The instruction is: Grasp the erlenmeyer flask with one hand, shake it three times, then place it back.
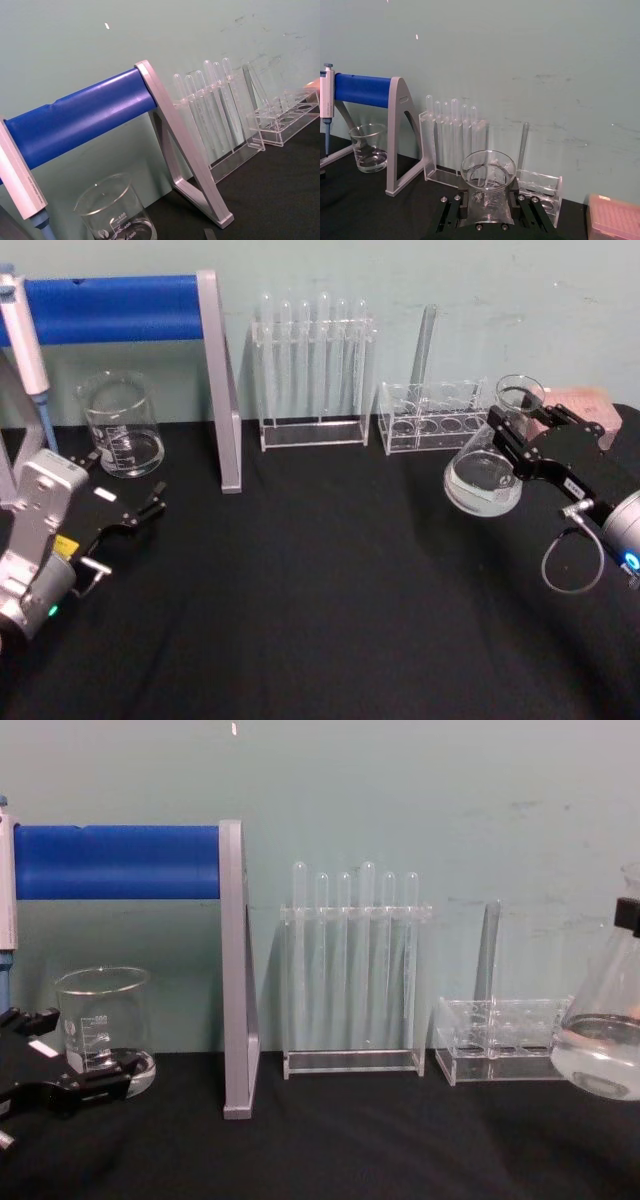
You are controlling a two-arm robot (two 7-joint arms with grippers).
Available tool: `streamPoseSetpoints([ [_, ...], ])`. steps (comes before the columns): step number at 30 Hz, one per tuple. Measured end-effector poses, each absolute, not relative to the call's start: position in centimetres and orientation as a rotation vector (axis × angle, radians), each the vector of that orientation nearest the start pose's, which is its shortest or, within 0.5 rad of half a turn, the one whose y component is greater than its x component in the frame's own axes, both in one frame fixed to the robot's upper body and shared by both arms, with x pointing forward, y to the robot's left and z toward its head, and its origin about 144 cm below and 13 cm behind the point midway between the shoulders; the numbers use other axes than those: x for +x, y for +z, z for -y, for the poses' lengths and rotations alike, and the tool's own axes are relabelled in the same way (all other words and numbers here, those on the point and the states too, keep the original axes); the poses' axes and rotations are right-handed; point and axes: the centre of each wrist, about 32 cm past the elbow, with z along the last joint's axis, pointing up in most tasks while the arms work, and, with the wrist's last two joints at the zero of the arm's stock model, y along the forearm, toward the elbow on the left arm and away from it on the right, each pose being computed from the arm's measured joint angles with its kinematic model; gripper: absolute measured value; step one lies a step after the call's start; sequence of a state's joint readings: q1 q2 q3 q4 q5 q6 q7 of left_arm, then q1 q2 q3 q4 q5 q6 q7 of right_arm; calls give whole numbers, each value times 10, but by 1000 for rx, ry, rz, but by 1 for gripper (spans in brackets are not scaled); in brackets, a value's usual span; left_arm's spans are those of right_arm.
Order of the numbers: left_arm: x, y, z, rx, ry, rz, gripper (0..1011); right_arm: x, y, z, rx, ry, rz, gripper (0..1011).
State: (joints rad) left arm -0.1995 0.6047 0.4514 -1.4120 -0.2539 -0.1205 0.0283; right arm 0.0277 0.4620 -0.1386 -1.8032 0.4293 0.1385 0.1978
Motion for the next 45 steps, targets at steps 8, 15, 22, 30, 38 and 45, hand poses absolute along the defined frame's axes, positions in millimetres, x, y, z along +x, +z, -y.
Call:
streamPoseSetpoints([
  [8,489,1140,-310,304,1248,285,1001,466,1227,281,-8,-1088,47,447],
  [15,489,1140,-310,304,1248,285,1001,480,1226,261,-15,-968,42,447],
  [22,489,1140,-310,304,1248,285,1001,494,1224,232,-20,-805,36,447],
  [30,489,1140,-310,305,1248,285,1001,505,1223,204,-17,-668,33,447],
  [38,489,1140,-310,304,1248,285,1001,510,1223,192,-14,-622,35,447],
  [45,489,1140,-310,304,1248,285,1001,509,1224,200,-11,-675,41,447],
])
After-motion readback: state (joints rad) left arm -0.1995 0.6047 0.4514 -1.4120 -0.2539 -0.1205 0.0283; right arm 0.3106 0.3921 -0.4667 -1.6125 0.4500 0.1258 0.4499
